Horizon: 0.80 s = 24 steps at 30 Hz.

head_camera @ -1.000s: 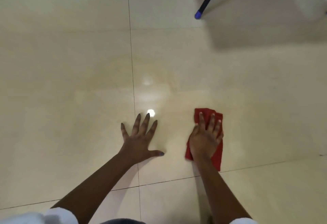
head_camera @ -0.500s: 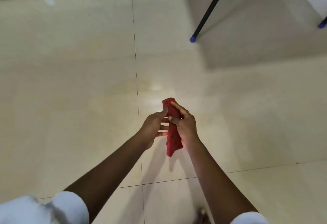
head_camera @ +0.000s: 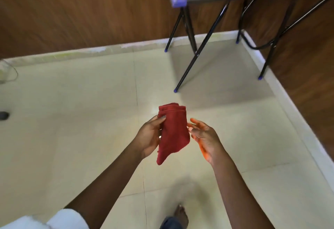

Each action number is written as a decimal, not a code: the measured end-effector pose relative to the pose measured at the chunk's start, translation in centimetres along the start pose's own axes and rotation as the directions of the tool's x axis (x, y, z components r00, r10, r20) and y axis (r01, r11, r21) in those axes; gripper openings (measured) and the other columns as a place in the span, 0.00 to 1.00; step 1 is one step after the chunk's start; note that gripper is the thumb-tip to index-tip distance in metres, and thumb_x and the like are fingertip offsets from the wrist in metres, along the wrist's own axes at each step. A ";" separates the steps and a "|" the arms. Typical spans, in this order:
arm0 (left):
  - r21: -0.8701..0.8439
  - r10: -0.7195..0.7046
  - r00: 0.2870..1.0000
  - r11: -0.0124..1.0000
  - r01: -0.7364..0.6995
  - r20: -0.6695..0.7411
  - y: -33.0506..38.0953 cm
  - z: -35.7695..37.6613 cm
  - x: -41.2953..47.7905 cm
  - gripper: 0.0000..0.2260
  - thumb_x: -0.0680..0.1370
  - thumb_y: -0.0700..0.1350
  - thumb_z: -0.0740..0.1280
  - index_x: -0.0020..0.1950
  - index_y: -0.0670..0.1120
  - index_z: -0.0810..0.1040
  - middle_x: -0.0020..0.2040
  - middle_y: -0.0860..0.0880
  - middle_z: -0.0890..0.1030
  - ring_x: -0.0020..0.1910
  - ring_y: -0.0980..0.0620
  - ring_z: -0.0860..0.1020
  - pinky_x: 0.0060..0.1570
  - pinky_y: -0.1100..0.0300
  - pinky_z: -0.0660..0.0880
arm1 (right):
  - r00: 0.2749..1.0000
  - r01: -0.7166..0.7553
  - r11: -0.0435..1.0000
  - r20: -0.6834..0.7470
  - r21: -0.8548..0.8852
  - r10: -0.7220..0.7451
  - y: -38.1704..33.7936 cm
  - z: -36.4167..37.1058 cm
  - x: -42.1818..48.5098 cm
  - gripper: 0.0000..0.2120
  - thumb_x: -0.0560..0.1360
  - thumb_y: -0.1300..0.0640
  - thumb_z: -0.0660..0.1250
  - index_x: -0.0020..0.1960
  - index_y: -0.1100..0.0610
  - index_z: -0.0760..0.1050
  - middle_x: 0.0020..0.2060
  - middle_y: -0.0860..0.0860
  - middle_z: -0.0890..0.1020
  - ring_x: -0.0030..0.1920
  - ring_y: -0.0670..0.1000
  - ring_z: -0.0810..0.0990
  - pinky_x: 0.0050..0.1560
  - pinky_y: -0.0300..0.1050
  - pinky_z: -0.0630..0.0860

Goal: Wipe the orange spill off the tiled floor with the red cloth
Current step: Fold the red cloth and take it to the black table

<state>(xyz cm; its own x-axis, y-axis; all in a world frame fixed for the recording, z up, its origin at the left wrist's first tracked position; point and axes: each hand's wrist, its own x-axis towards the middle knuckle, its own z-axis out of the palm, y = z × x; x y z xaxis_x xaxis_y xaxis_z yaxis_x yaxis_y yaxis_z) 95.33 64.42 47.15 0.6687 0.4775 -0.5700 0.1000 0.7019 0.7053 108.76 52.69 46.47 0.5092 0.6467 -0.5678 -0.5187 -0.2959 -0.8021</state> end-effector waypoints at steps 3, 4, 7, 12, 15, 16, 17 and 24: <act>-0.131 -0.018 0.999 0.991 0.025 0.050 4.7 4.2 -4.2 0.13 0.75 0.45 0.64 0.59 0.46 0.78 0.48 0.48 0.82 0.45 0.52 0.81 0.46 0.58 0.77 | 0.996 -0.006 0.992 0.083 -0.124 0.017 -7.0 -0.7 -4.8 0.08 0.75 0.61 0.66 0.53 0.54 0.78 0.50 0.50 0.83 0.51 0.48 0.80 0.57 0.42 0.71; -0.179 -0.025 0.998 0.983 0.035 0.060 5.7 5.5 -5.5 0.11 0.75 0.45 0.64 0.57 0.47 0.78 0.46 0.48 0.83 0.43 0.52 0.81 0.44 0.59 0.78 | 0.994 0.017 0.995 0.112 -0.103 -0.006 -8.7 -0.9 -6.0 0.06 0.74 0.62 0.67 0.50 0.56 0.79 0.46 0.49 0.84 0.48 0.47 0.81 0.54 0.41 0.74; -0.160 0.022 0.999 0.987 -0.026 -0.028 10.4 10.9 -11.0 0.05 0.78 0.43 0.62 0.50 0.48 0.77 0.43 0.49 0.81 0.40 0.52 0.79 0.43 0.57 0.74 | 0.990 0.087 0.992 0.122 -0.087 -0.076 -15.6 -1.2 -12.0 0.04 0.72 0.65 0.68 0.44 0.58 0.79 0.37 0.48 0.84 0.38 0.47 0.81 0.41 0.37 0.78; 0.283 0.259 0.894 0.946 -0.158 -0.367 13.3 18.8 -15.9 0.20 0.78 0.48 0.65 0.68 0.48 0.63 0.61 0.52 0.66 0.59 0.52 0.69 0.59 0.55 0.68 | 0.975 0.218 0.954 -0.002 -0.207 -0.224 -22.6 0.0 -17.1 0.07 0.71 0.66 0.68 0.38 0.57 0.77 0.32 0.49 0.80 0.30 0.48 0.75 0.31 0.38 0.71; 0.216 0.275 0.944 0.948 -0.234 -0.183 13.1 22.1 -17.7 0.19 0.79 0.51 0.63 0.68 0.47 0.66 0.62 0.54 0.71 0.56 0.60 0.75 0.52 0.65 0.70 | 0.924 0.335 0.840 -0.025 -0.428 -0.381 -24.1 1.4 -18.7 0.08 0.71 0.65 0.68 0.36 0.54 0.77 0.31 0.49 0.80 0.29 0.47 0.75 0.31 0.38 0.71; 0.088 0.243 0.968 0.968 -0.237 -0.069 13.1 22.9 -17.9 0.17 0.80 0.50 0.61 0.67 0.45 0.69 0.58 0.53 0.77 0.52 0.60 0.78 0.48 0.67 0.73 | 0.905 0.371 0.783 0.003 -0.499 -0.426 -24.4 1.8 -19.1 0.08 0.72 0.64 0.66 0.37 0.54 0.78 0.31 0.50 0.80 0.29 0.46 0.77 0.31 0.38 0.72; -0.020 0.239 0.971 0.971 -0.239 -0.013 13.3 23.5 -18.1 0.15 0.80 0.48 0.60 0.65 0.44 0.71 0.54 0.51 0.81 0.51 0.59 0.80 0.48 0.66 0.75 | 0.889 0.403 0.719 0.055 -0.566 -0.455 -24.7 2.1 -19.5 0.07 0.72 0.63 0.65 0.38 0.54 0.79 0.32 0.51 0.81 0.31 0.47 0.78 0.32 0.39 0.74; -0.479 0.197 0.980 0.862 -0.166 0.015 17.3 22.1 -16.4 0.13 0.81 0.38 0.54 0.55 0.35 0.77 0.47 0.38 0.83 0.44 0.45 0.84 0.45 0.56 0.81 | 0.881 0.399 0.683 0.050 -0.611 -0.470 -26.5 1.4 -18.2 0.12 0.70 0.56 0.73 0.53 0.55 0.79 0.49 0.50 0.80 0.50 0.49 0.79 0.52 0.39 0.74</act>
<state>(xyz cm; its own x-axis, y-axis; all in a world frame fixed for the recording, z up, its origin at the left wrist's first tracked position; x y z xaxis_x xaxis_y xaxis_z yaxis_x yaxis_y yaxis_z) 102.41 57.01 78.02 0.6861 0.5984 -0.4137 -0.3779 0.7791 0.5003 112.28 49.71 78.37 0.6583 0.7440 -0.1140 0.2685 -0.3736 -0.8879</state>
